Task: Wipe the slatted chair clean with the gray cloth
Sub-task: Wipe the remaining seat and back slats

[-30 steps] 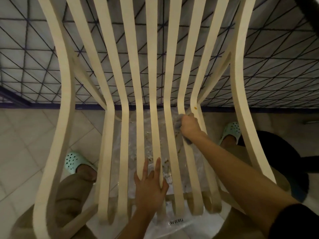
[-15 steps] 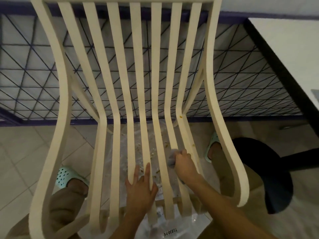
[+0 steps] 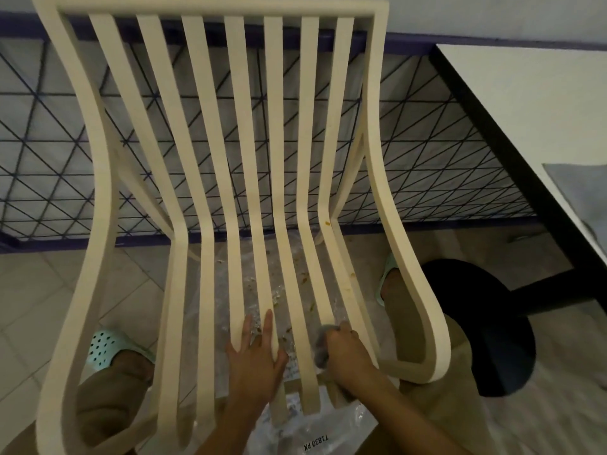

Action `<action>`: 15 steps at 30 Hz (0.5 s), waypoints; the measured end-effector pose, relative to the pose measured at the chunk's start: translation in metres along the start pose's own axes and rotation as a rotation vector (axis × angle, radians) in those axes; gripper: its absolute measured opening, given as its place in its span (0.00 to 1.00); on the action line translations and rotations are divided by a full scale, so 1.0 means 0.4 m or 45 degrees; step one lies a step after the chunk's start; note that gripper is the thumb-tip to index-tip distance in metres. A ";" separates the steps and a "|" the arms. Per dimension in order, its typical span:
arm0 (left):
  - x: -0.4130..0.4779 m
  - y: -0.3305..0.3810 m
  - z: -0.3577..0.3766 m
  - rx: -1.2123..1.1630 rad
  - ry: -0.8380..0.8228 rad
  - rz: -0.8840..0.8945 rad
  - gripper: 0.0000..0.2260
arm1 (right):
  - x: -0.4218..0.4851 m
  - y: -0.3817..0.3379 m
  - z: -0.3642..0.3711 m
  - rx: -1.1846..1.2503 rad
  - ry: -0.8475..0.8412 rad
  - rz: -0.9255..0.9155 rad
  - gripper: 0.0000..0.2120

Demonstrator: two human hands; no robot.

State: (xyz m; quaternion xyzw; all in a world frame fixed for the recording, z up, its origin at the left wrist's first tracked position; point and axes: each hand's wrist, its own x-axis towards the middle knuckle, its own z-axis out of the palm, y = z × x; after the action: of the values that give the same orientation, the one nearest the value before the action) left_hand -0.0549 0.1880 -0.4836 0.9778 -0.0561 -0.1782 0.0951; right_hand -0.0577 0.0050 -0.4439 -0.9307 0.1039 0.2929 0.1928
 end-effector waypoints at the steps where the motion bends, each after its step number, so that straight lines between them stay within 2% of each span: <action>1: 0.000 0.000 -0.001 0.001 -0.006 -0.001 0.36 | 0.013 -0.005 -0.005 0.026 0.002 -0.001 0.12; 9: 0.005 -0.002 0.018 -0.062 0.157 0.029 0.35 | 0.150 -0.068 -0.090 -0.108 -0.035 0.043 0.15; 15: 0.007 -0.005 0.028 -0.087 0.058 0.030 0.34 | 0.284 -0.128 -0.171 -0.187 -0.010 0.065 0.17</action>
State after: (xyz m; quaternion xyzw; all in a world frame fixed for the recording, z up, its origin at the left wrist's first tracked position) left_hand -0.0562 0.1875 -0.4953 0.9770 -0.0593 -0.1567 0.1316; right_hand 0.0842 0.0135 -0.4438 -0.9383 0.1053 0.3081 0.1169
